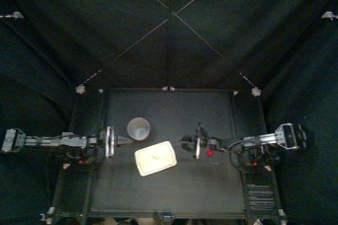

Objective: Pick the chip then place it on the pink plate
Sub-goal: Drop chip on the pink plate and return to neutral

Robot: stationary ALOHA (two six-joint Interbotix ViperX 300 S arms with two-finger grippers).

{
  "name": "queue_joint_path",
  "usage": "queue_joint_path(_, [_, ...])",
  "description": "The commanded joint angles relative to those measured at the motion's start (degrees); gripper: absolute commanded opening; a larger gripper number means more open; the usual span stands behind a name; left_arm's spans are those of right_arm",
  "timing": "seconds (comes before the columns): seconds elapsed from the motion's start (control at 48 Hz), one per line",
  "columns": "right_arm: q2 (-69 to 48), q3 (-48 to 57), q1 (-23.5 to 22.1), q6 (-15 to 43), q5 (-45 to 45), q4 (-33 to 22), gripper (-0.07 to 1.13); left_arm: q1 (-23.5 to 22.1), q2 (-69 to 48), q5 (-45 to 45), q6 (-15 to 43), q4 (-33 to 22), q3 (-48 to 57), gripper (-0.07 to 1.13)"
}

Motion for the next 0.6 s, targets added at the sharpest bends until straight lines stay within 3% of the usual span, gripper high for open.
queue_joint_path(0.021, [-6.9,3.3,0.0,0.1,-0.8,-4.7,0.74,0.1,0.1,-0.3,0.1,-0.1,-0.6,0.04])
queue_joint_path(0.25, [-17.8,9.8,0.3,0.8,-0.5,-13.5,0.74,0.2,0.1,-0.2,0.1,-0.1,-0.6,0.04])
queue_joint_path(0.604, [-21.3,12.7,0.4,0.8,0.1,-13.9,0.74,0.1,0.1,-0.2,0.1,-0.1,-0.4,0.04])
